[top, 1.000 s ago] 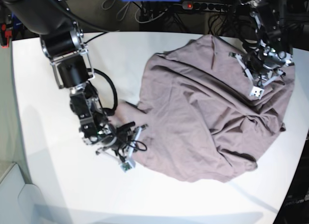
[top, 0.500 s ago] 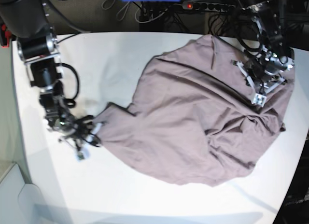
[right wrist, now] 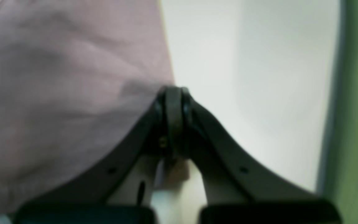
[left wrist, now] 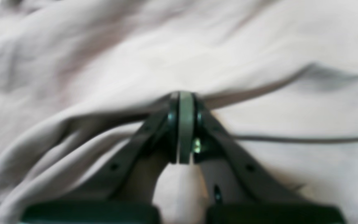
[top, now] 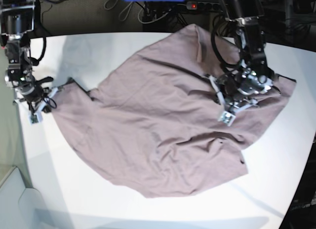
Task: Layout the t-shirt on the table in an organized manner, then fold the t-shirt properly
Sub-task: 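Pull the shirt edge with the right gripper away from the left gripper, then regrasp the shirt with both grippers and spread it apart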
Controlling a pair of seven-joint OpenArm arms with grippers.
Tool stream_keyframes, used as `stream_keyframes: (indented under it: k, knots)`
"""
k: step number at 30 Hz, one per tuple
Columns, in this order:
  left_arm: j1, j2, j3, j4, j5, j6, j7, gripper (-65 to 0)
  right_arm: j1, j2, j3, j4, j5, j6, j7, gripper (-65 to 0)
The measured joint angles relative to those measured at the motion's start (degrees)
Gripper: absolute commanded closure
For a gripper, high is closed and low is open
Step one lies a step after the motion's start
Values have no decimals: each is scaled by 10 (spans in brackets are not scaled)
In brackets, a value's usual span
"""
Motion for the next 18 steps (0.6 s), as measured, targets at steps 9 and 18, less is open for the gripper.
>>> stream_keyframes:
  k: [9,18]
  knots:
    - [56,-2,76,45,-4,-1,35,-4,-80,-53,95,226,-13,7,-72,0]
    - [144,-71,79,86,-3,0,32,-4,-27,-93,91,244,-16,7,-113,0]
